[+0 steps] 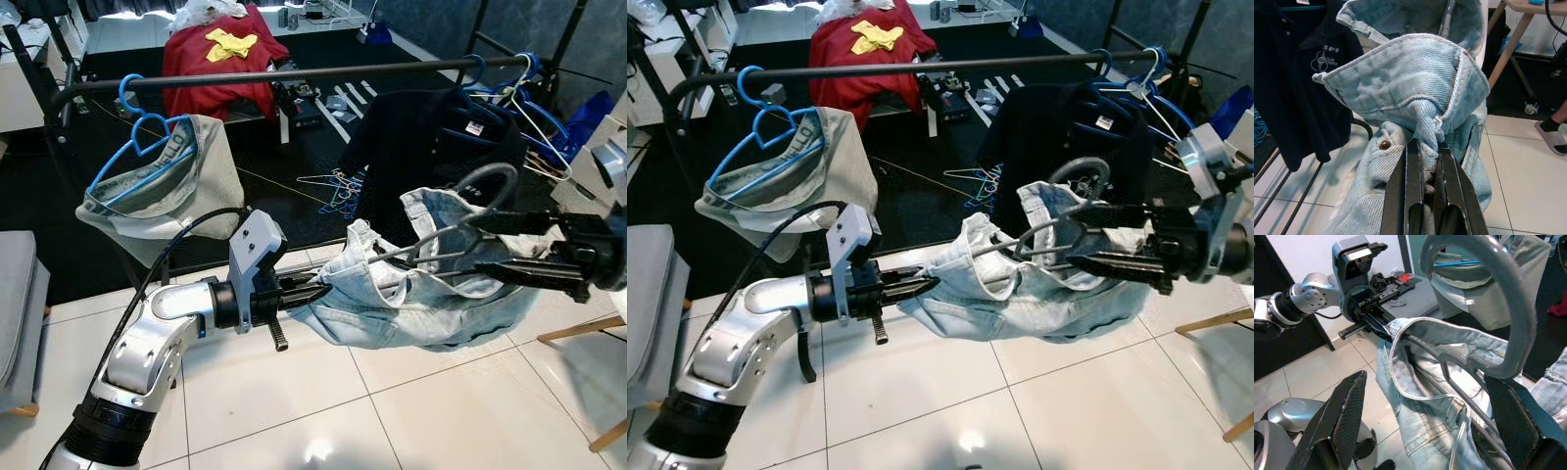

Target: Hang hanger

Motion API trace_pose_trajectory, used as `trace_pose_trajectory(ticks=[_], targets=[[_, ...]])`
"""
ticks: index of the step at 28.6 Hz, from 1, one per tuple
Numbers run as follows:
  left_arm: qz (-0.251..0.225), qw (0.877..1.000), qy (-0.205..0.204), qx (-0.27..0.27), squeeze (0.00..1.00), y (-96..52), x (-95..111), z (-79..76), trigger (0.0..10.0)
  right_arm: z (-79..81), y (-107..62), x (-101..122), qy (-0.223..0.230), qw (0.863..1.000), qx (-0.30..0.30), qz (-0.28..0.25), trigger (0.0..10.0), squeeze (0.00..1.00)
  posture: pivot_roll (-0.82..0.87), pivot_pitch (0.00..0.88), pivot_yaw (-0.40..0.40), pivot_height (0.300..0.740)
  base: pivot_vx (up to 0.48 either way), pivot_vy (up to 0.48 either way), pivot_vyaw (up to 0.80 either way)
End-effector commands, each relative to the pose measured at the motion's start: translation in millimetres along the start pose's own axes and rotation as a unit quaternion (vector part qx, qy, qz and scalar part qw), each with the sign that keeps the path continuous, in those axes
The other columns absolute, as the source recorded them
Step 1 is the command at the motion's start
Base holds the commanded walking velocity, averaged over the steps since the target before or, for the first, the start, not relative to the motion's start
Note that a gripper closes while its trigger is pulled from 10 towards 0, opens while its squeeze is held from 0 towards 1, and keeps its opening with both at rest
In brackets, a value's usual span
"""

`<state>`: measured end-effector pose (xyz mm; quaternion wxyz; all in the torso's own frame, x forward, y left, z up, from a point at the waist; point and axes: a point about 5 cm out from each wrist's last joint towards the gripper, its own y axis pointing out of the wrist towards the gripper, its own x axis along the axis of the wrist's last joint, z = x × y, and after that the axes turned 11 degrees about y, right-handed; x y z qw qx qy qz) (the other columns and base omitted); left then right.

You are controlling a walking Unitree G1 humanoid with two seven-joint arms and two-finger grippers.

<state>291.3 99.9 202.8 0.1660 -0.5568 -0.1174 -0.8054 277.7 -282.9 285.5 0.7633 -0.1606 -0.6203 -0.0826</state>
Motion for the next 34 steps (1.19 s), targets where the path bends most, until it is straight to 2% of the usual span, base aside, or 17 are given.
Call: trace_pose_trajectory(ticks=[1, 4, 5, 6, 7, 9, 10, 14, 15, 16, 17, 19, 22, 24, 27, 29, 34], targets=[[-0.052, 0.998, 0.033, 0.021, 0.0, 0.5, 19, 9.5, 0.0, 3.1, -6.5, -3, 0.017, 1.0, 0.001, 0.012, 10.0, 0.0, -0.21, 0.138, -0.013, 0.74, 0.0, 0.0, 0.0], [-0.052, 0.998, 0.033, 0.021, 0.0, 0.5, 19, 9.5, 0.0, 3.1, -6.5, -3, 0.017, 1.0, 0.001, 0.012, 10.0, 0.0, -0.21, 0.138, -0.013, 0.74, 0.0, 0.0, 0.0], [-0.049, 0.998, 0.035, 0.034, 0.0, -1.8, 19, 13.9, 0.0, 8.1, -13.3, 2, 0.031, 0.999, 0.01, -0.004, 10.0, 0.0, -0.21, 0.14, -0.012, 0.74, 0.0, 0.0, 0.0], [-0.049, 0.998, 0.035, 0.034, 0.0, -1.8, 19, 13.9, 0.0, 8.1, -13.3, 2, 0.031, 0.999, 0.01, -0.004, 10.0, 0.0, -0.21, 0.14, -0.012, 0.74, 0.0, 0.0, 0.0], [-0.044, 0.997, 0.036, 0.05, 0.0, -4.5, 19, 18.9, 0.0, 14.6, -18.4, 10, 0.039, 0.998, 0.027, -0.032, 10.0, 0.0, -0.21, 0.139, -0.01, 0.74, 0.0, 0.0, 0.0], [-0.044, 0.997, 0.036, 0.05, 0.0, -4.5, 19, 18.9, 0.0, 14.6, -18.4, 10, 0.039, 0.998, 0.027, -0.032, 10.0, 0.0, -0.21, 0.139, -0.01, 0.74, 0.0, 0.0, 0.0], [-0.041, 0.996, 0.036, 0.066, 0.0, -6.4, 18, 23.5, 0.0, 19.6, -21.8, 14, 0.045, 0.997, 0.035, -0.045, 10.0, 0.0, -0.21, 0.139, -0.009, 0.74, 0.0, 0.0, 0.0], [-0.04, 0.994, 0.036, 0.096, 0.0, -8.2, 18, 30.6, 0.0, 15.6, -27.0, 11, 0.021, 0.999, -0.008, -0.033, 10.0, 0.0, -0.21, 0.136, -0.008, 0.74, 0.0, 0.0, 0.0], [-0.042, 0.993, 0.034, 0.103, 0.0, -8.9, 18, 32.4, 0.0, 8.2, -28.8, 11, -0.012, 0.998, -0.048, -0.041, 10.0, 0.0, -0.21, 0.135, -0.005, 0.74, 0.0, 0.0, 0.0], [-0.042, 0.993, 0.034, 0.103, 0.0, -8.9, 18, 32.4, 0.0, 8.2, -28.8, 11, -0.012, 0.998, -0.048, -0.041, 10.0, 0.0, -0.21, 0.135, -0.005, 0.74, 0.0, 0.0, 0.0], [-0.044, 0.993, 0.033, 0.104, 0.0, -9.3, 19, 32.8, 0.0, 3.3, -29.3, 14, -0.04, 0.995, -0.073, -0.059, 10.0, 0.0, -0.21, 0.134, -0.004, 0.74, 0.0, 0.0, 0.0], [-0.044, 0.993, 0.033, 0.104, 0.0, -9.3, 19, 32.8, 0.0, 3.3, -29.3, 14, -0.04, 0.995, -0.073, -0.059, 10.0, 0.0, -0.21, 0.134, -0.004, 0.74, 0.0, 0.0, 0.0], [-0.044, 0.994, 0.031, 0.095, 0.0, -9.4, 18, 31.0, 0.0, 3.1, -27.4, 24, -0.065, 0.99, -0.072, -0.1, 10.0, 0.0, -0.21, 0.128, -0.005, 0.74, 0.0, 0.0, 0.0], [-0.044, 0.994, 0.031, 0.095, 0.0, -9.4, 18, 31.0, 0.0, 3.1, -27.4, 24, -0.065, 0.99, -0.072, -0.1, 10.0, 0.0, -0.21, 0.128, -0.005, 0.74, 0.0, 0.0, 0.0], [-0.046, 0.995, 0.029, 0.081, 0.0, -8.7, 17, 27.7, 0.0, 5.3, -32.5, 40, -0.092, 0.984, -0.078, -0.128, 10.0, 0.0, -0.21, 0.122, -0.007, 0.74, 0.0, 0.0, 0.0], [-0.051, 0.996, 0.027, 0.07, 0.0, -7.9, 17, 24.9, 0.0, 4.2, -35.8, 44, -0.102, 0.982, -0.09, -0.13, 10.0, 0.0, -0.21, 0.12, -0.006, 0.74, 0.0, 0.0, 0.0], [-0.073, 0.996, 0.02, 0.042, 0.0, -5.3, 20, 18.0, 0.0, 2.2, -37.9, 41, -0.094, 0.984, -0.096, -0.114, 10.0, 0.0, -0.22, 0.116, -0.007, 0.74, 0.0, 0.0, 0.0]])
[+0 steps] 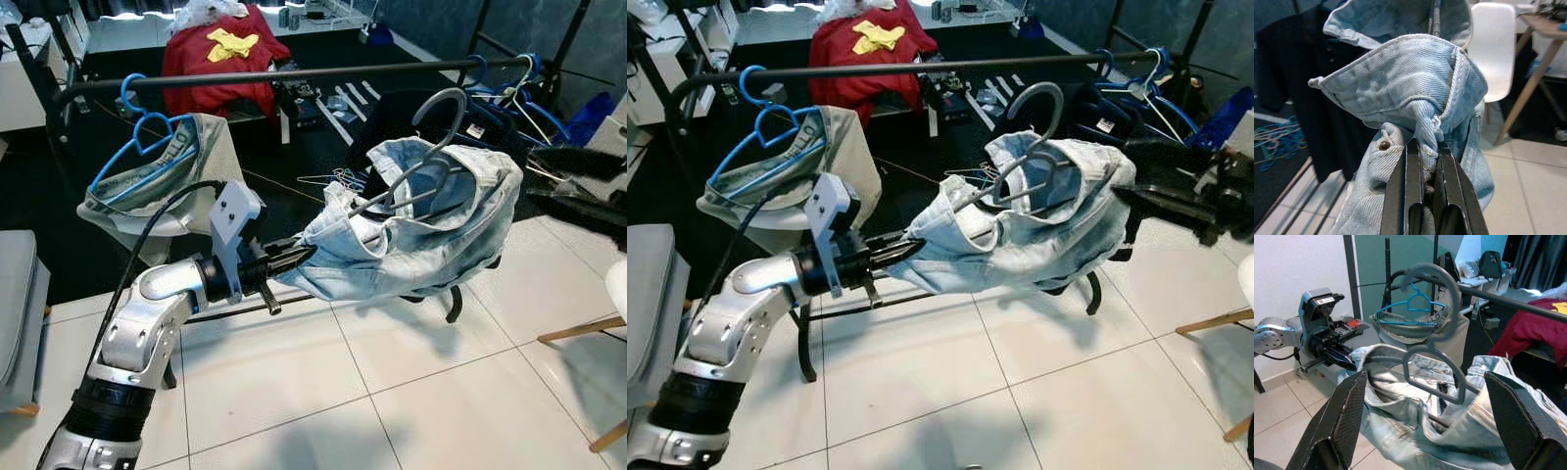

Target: Hang hanger

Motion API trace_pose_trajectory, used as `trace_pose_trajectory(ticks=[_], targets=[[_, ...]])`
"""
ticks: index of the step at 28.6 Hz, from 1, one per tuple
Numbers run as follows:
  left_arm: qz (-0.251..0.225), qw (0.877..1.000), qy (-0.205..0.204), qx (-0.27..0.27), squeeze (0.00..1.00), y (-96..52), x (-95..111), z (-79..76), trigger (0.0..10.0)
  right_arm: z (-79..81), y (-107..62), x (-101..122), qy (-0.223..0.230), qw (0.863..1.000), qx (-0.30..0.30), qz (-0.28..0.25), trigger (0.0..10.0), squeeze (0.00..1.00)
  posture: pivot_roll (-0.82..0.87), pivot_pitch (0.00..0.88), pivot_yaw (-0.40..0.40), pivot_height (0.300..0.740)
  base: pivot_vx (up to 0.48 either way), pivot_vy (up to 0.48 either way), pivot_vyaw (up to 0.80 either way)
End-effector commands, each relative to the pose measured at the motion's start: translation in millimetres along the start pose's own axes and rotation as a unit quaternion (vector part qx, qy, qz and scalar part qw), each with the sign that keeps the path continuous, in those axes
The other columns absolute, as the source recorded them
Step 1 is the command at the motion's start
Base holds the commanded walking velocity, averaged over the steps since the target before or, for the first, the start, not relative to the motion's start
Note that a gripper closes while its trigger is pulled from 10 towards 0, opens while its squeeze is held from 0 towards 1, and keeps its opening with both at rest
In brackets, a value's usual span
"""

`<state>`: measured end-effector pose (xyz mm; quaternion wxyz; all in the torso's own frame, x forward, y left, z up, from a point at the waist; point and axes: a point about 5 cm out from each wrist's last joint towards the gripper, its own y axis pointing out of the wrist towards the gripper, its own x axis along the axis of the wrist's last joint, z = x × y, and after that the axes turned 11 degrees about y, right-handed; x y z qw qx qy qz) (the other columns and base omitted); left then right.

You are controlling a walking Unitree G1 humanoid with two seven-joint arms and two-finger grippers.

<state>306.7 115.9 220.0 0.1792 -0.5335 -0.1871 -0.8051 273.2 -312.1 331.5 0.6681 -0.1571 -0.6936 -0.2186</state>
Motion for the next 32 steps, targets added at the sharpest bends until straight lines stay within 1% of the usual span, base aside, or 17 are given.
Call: trace_pose_trajectory(ticks=[1, 3, 5, 7, 9, 11, 13, 16, 17, 19, 20, 21, 22, 23, 24, 27, 32], targets=[[-0.043, 0.999, 0.008, -0.026, 0.0, 2.8, 11, -7.4, 0.0, -0.4, -2.7, 0, -0.003, 1.0, -0.004, 0.012, 10.0, 0.0, -0.22, 0.116, -0.007, 0.74, 0.0, 0.0, 0.0], [-0.043, 0.999, 0.008, -0.026, 0.0, 2.8, 11, -7.4, 0.0, -0.4, -2.7, 0, -0.003, 1.0, -0.004, 0.012, 10.0, 0.0, -0.22, 0.116, -0.007, 0.74, 0.0, 0.0, 0.0], [-0.064, 0.996, 0.0, -0.064, 0.0, 3.8, 14, -16.9, 0.0, -4.9, -3.4, -12, 0.014, 0.999, -0.007, 0.034, 10.0, 0.0, -0.21, 0.113, -0.014, 0.74, 0.0, 0.0, 0.0], [-0.064, 0.996, 0.0, -0.064, 0.0, 3.8, 14, -16.9, 0.0, -4.9, -3.4, -12, 0.014, 0.999, -0.007, 0.034, 10.0, 0.0, -0.21, 0.113, -0.014, 0.74, 0.0, 0.0, 0.0], [-0.073, 0.994, -0.005, -0.081, 0.0, 3.7, 15, -21.0, 0.0, -7.4, -3.0, -18, 0.02, 0.999, -0.01, 0.04, 10.0, 0.0, -0.22, 0.114, -0.015, 0.74, 0.0, 0.0, 0.0], [-0.08, 0.992, -0.01, -0.096, 0.0, 3.5, 17, -25.1, 0.0, -9.4, -0.2, -23, 0.025, 0.999, -0.009, 0.04, 10.0, 0.0, -0.22, 0.121, -0.015, 0.74, 0.0, 0.0, 0.0], [-0.081, 0.99, -0.014, -0.116, 0.0, 4.3, 17, -31.2, 0.0, -8.8, 11.4, -31, 0.033, 0.999, 0.012, 0.032, 10.0, 0.0, -0.22, 0.122, -0.017, 0.74, 0.0, 0.0, 0.0], [-0.081, 0.99, -0.014, -0.116, 0.0, 4.3, 17, -31.2, 0.0, -8.8, 11.4, -31, 0.033, 0.999, 0.012, 0.032, 10.0, 0.0, -0.22, 0.122, -0.017, 0.74, 0.0, 0.0, 0.0], [-0.079, 0.989, -0.015, -0.121, 0.0, 5.3, 16, -33.0, 0.0, -7.7, 18.4, -33, 0.037, 0.999, 0.026, 0.025, 10.0, 0.0, -0.21, 0.127, -0.018, 0.74, 0.0, 0.0, 0.0], [-0.079, 0.989, -0.015, -0.121, 0.0, 5.3, 16, -33.0, 0.0, -7.7, 18.4, -33, 0.037, 0.999, 0.026, 0.025, 10.0, 0.0, -0.21, 0.127, -0.018, 0.74, 0.0, 0.0, 0.0], [-0.077, 0.989, -0.015, -0.125, 0.0, 6.3, 15, -34.6, 0.0, -5.3, 26.6, -35, 0.041, 0.998, 0.046, 0.022, 10.0, 0.0, -0.21, 0.13, -0.021, 0.74, 0.0, 0.0, 0.0], [-0.077, 0.989, -0.015, -0.125, 0.0, 6.3, 15, -34.6, 0.0, -5.3, 26.6, -35, 0.041, 0.998, 0.046, 0.022, 10.0, 0.0, -0.21, 0.13, -0.021, 0.74, 0.0, 0.0, 0.0], [-0.075, 0.989, -0.015, -0.127, 0.0, 7.0, 14, -35.4, 0.0, -1.6, 34.3, -35, 0.049, 0.996, 0.07, 0.017, 10.0, 0.0, -0.21, 0.131, -0.024, 0.74, 0.0, 0.0, 0.0], [-0.075, 0.989, -0.015, -0.127, 0.0, 7.0, 14, -35.4, 0.0, -1.6, 34.3, -35, 0.049, 0.996, 0.07, 0.017, 10.0, 0.0, -0.21, 0.131, -0.024, 0.74, 0.0, 0.0, 0.0], [-0.073, 0.989, -0.015, -0.128, 0.0, 7.0, 13, -35.8, 0.0, 1.6, 40.1, -34, 0.055, 0.994, 0.091, 0.013, 10.0, 0.0, -0.21, 0.132, -0.025, 0.74, 0.0, 0.0, 0.0], [-0.073, 0.989, -0.015, -0.128, 0.0, 7.0, 13, -35.8, 0.0, 1.6, 40.1, -34, 0.055, 0.994, 0.091, 0.013, 10.0, 0.0, -0.21, 0.132, -0.025, 0.74, 0.0, 0.0, 0.0], [-0.07, 0.988, -0.018, -0.136, 0.0, 6.1, 11, -37.2, 0.0, 7.7, 48.9, -31, 0.066, 0.989, 0.134, 0.01, 10.0, 0.0, -0.21, 0.134, -0.026, 0.74, 0.0, 0.0, 0.0]])
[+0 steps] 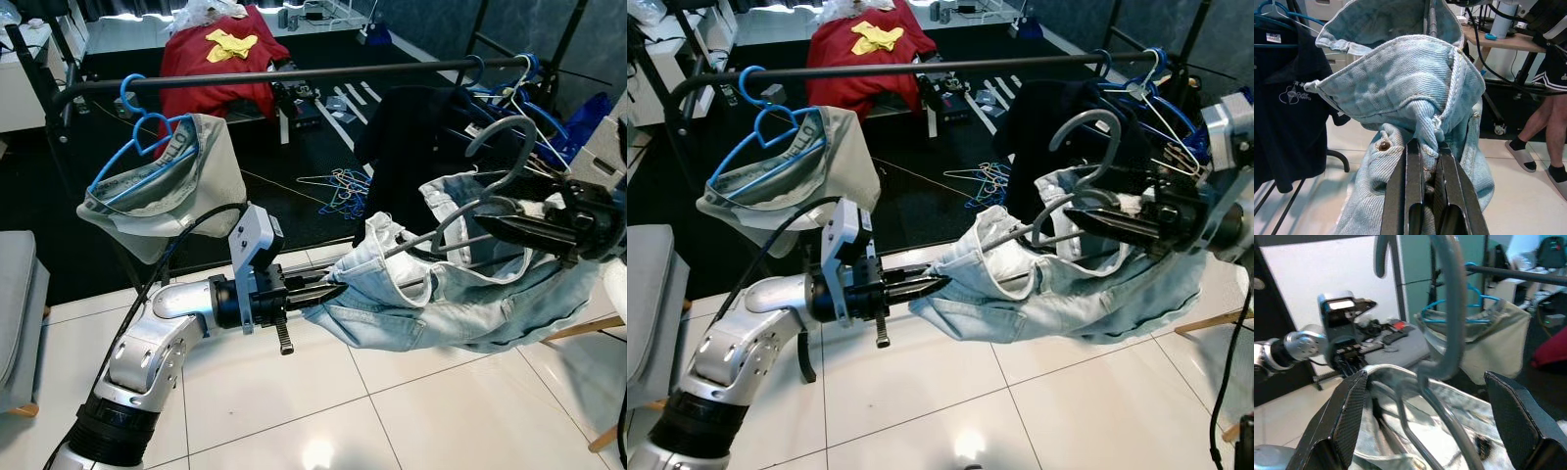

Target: Hang hanger

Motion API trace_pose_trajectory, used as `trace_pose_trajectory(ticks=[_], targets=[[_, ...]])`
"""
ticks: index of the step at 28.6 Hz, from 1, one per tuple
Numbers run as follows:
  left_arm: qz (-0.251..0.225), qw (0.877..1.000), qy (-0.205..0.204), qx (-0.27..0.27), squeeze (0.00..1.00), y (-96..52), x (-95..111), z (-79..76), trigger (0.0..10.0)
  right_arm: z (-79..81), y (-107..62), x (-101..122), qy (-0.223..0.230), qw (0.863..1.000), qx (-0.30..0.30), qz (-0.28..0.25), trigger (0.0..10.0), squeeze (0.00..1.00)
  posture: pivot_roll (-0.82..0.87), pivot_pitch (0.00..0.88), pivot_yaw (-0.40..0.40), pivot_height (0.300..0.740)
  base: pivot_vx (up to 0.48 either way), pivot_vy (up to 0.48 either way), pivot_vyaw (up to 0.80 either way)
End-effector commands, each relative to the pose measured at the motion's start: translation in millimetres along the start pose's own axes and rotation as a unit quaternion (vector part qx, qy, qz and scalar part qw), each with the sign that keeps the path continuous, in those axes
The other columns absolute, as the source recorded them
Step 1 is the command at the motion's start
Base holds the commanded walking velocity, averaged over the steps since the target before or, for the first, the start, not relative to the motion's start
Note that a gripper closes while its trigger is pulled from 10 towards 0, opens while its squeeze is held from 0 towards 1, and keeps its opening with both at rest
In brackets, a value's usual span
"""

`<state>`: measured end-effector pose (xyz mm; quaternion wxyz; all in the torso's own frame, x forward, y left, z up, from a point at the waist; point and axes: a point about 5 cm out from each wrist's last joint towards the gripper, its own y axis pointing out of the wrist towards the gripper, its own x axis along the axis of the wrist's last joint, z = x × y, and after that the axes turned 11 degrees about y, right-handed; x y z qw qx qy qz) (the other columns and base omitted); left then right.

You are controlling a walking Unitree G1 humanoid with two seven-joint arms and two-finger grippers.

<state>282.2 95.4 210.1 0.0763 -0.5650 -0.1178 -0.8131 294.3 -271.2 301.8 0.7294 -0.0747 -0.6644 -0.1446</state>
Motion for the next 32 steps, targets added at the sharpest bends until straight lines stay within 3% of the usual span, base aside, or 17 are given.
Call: trace_pose_trajectory(ticks=[1, 7, 8, 9, 12, 13, 32], targets=[[-0.027, 0.999, 0.012, -0.02, 0.0, 3.2, 9, -4.2, 0.0, 3.4, 6.7, 2, -0.002, 1.0, 0.025, 0.002, 10.0, 0.0, -0.21, 0.134, -0.026, 0.74, 0.0, 0.0, 0.0], [-0.02, 0.999, 0.007, -0.033, 0.0, 2.8, 7, -7.3, 0.0, 4.5, 11.3, 10, -0.009, 0.999, 0.039, -0.008, 9.9, 0.0, -0.21, 0.133, -0.027, 0.74, 0.0, 0.0, 0.0], [-0.02, 0.999, 0.007, -0.034, 0.0, 2.8, 6, -7.5, 0.0, 4.5, 11.8, 10, -0.008, 0.999, 0.04, -0.01, 4.9, 0.0, -0.21, 0.133, -0.027, 0.74, 0.0, 0.0, 0.0], [-0.019, 0.999, 0.006, -0.034, 0.0, 2.7, 6, -7.8, 0.0, 4.5, 12.2, 11, -0.007, 0.999, 0.04, -0.011, 1.2, 0.0, -0.21, 0.132, -0.027, 0.74, 0.0, 0.0, 0.0], [-0.019, 0.999, 0.006, -0.035, 0.0, 2.7, 6, -8.0, 0.0, 4.6, 12.4, 11, -0.006, 0.999, 0.041, -0.012, 1.2, 0.0, -0.21, 0.132, -0.028, 0.74, 0.0, 0.0, 0.0], [-0.017, 0.999, 0.008, -0.031, 0.0, 2.2, 6, -7.1, 0.0, 4.9, 12.5, 10, -0.002, 0.999, 0.043, -0.011, 0.0, 0.0, -0.21, 0.132, -0.029, 0.74, 0.0, 0.0, 0.0], [-0.009, 0.999, 0.026, 0.025, 0.0, 0.4, -1, 8.3, 0.0, 8.9, 9.3, 11, 0.003, 0.999, 0.045, 0.0, 0.0, 0.0, -0.23, 0.129, -0.023, 0.74, 0.0, 0.0, 0.0]])
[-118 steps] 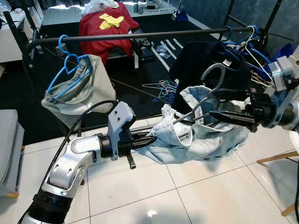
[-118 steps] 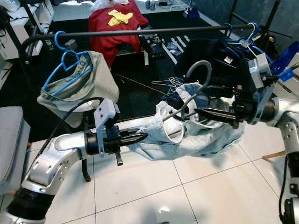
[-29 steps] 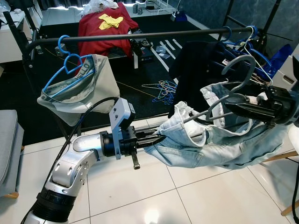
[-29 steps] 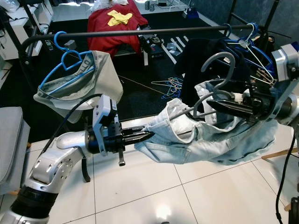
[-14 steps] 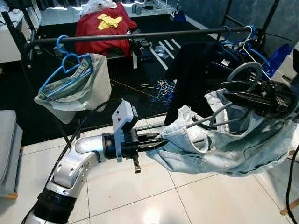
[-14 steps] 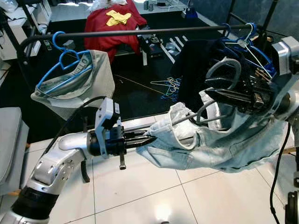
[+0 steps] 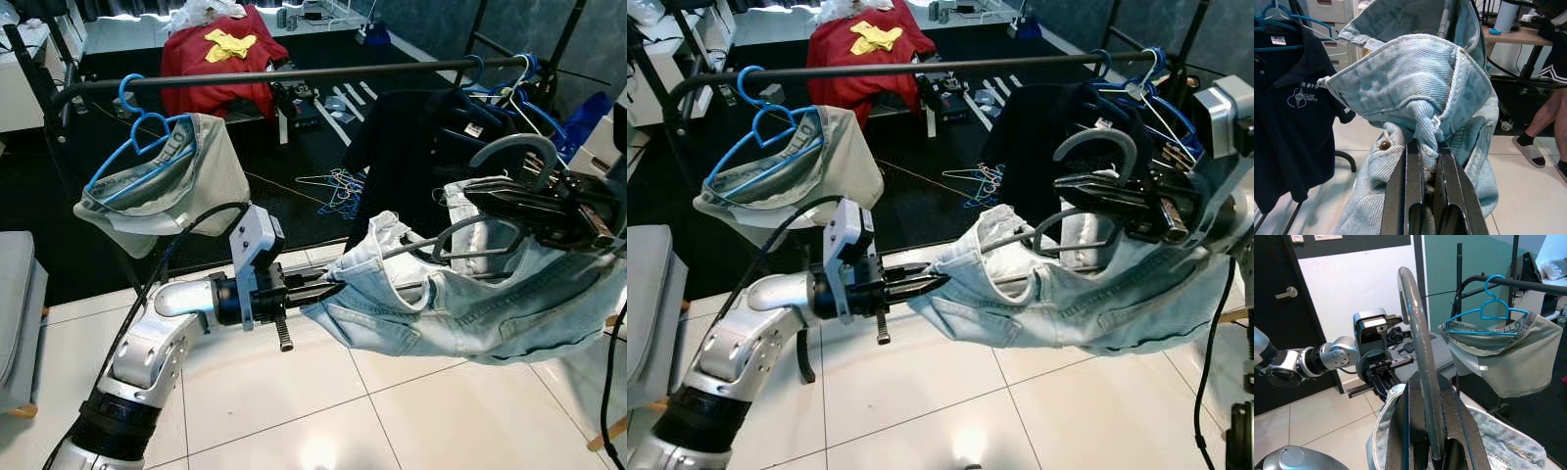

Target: Hang hanger

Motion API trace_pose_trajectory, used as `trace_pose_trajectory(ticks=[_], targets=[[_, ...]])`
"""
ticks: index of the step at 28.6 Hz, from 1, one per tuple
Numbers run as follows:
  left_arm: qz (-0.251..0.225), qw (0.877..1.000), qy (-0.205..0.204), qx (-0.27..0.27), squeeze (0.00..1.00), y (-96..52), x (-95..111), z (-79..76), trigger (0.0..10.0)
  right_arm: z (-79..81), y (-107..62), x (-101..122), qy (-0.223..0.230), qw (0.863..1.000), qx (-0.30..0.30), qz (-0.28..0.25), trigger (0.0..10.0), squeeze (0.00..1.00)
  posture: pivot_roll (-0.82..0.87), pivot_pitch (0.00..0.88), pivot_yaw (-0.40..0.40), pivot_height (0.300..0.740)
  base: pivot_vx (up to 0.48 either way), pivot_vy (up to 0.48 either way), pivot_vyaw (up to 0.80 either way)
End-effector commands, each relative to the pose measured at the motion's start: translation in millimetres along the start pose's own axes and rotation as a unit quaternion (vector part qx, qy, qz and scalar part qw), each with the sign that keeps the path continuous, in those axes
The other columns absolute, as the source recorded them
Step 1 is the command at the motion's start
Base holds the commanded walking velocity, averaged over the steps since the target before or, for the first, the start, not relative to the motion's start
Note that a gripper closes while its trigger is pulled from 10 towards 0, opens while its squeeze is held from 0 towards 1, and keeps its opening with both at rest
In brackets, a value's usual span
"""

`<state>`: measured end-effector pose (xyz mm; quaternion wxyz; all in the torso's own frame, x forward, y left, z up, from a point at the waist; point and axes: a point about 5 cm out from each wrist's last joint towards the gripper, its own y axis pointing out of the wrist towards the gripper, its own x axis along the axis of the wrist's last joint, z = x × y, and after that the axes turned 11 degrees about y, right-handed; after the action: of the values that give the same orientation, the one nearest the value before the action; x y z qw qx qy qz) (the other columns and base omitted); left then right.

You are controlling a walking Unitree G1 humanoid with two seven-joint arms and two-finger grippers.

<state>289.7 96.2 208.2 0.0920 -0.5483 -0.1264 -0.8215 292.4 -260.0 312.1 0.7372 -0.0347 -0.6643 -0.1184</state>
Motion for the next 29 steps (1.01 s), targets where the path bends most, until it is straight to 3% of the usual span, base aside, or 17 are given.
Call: trace_pose_trajectory(ticks=[1, 4, 5, 6, 17, 18, 21, 23, 24, 25, 27, 28, 29], targets=[[-0.014, 1.0, 0.004, 0.011, 0.0, -0.7, 2, 2.2, 0.0, 3.3, -1.0, 2, -0.006, 1.0, -0.002, 0.008, 0.0, 0.0, -0.23, 0.129, -0.023, 0.74, 0.0, 0.0, 0.0], [-0.014, 1.0, 0.003, 0.012, 0.01, -0.8, 2, 2.0, 0.0, 3.9, -0.3, 3, -0.006, 1.0, -0.001, 0.007, 0.0, 0.0, -0.23, 0.13, -0.024, 0.74, 0.0, 0.0, 0.0], [-0.01, 1.0, 0.001, 0.021, 0.77, -1.2, 1, 2.8, 3.3, 4.4, 0.4, 3, -0.006, 1.0, 0.0, 0.005, 0.0, 0.0, -0.23, 0.131, -0.024, 0.74, 0.0, 0.0, 0.0], [-0.007, 1.0, 0.0, 0.029, 1.0, -1.5, 0, 3.6, 10.0, 4.7, 0.6, 3, -0.006, 1.0, 0.0, 0.004, 0.0, 0.0, -0.23, 0.131, -0.025, 0.74, 0.0, 0.0, 0.0], [0.01, 0.999, 0.001, 0.05, 1.0, -3.8, -5, 6.6, 10.0, 6.7, 0.9, 4, -0.002, 1.0, 0.002, -0.009, 0.0, 0.0, -0.23, 0.131, -0.025, 0.74, 0.0, 0.0, 0.0], [0.013, 0.998, 0.007, 0.064, 0.0, -5.6, -6, 8.3, 10.0, 7.5, 0.0, 2, 0.001, 1.0, 0.0, -0.011, 0.0, 0.0, -0.23, 0.129, -0.024, 0.74, 0.0, 0.0, 0.0], [0.013, 0.998, 0.007, 0.064, 0.0, -5.6, -6, 8.3, 10.0, 7.5, 0.0, 2, 0.001, 1.0, 0.0, -0.011, 0.0, 0.0, -0.23, 0.129, -0.024, 0.74, 0.0, 0.0, 0.0], [0.035, 0.99, 0.019, 0.137, 0.0, -14.8, -12, 19.3, 10.0, 5.5, -9.5, -10, -0.008, 0.999, -0.042, 0.023, 0.0, 0.0, -0.23, 0.121, -0.023, 0.74, 0.0, 0.0, 0.0], [0.035, 0.99, 0.019, 0.137, 0.0, -14.8, -12, 19.3, 10.0, 5.5, -9.5, -10, -0.008, 0.999, -0.042, 0.023, 0.0, 0.0, -0.23, 0.121, -0.023, 0.74, 0.0, 0.0, 0.0], [0.057, 0.983, 0.025, 0.175, 0.0, -20.7, -18, 24.2, 10.0, 3.5, -15.7, -16, -0.016, 0.997, -0.072, 0.039, 0.0, 0.0, -0.23, 0.117, -0.023, 0.74, 0.0, 0.0, 0.0], [0.057, 0.983, 0.025, 0.175, 0.0, -20.7, -18, 24.2, 10.0, 3.5, -15.7, -16, -0.016, 0.997, -0.072, 0.039, 0.0, 0.0, -0.23, 0.117, -0.023, 0.74, 0.0, 0.0, 0.0], [0.089, 0.973, 0.021, 0.212, 0.0, -29.0, -29, 24.4, 10.0, 3.2, -22.5, -26, -0.017, 0.994, -0.1, 0.045, 0.0, 0.0, -0.23, 0.112, -0.02, 0.74, 0.0, 0.0, 0.0], [0.089, 0.973, 0.021, 0.212, 0.0, -29.0, -29, 24.4, 10.0, 3.2, -22.5, -26, -0.017, 0.994, -0.1, 0.045, 0.0, 0.0, -0.23, 0.112, -0.02, 0.74, 0.0, 0.0, 0.0]])
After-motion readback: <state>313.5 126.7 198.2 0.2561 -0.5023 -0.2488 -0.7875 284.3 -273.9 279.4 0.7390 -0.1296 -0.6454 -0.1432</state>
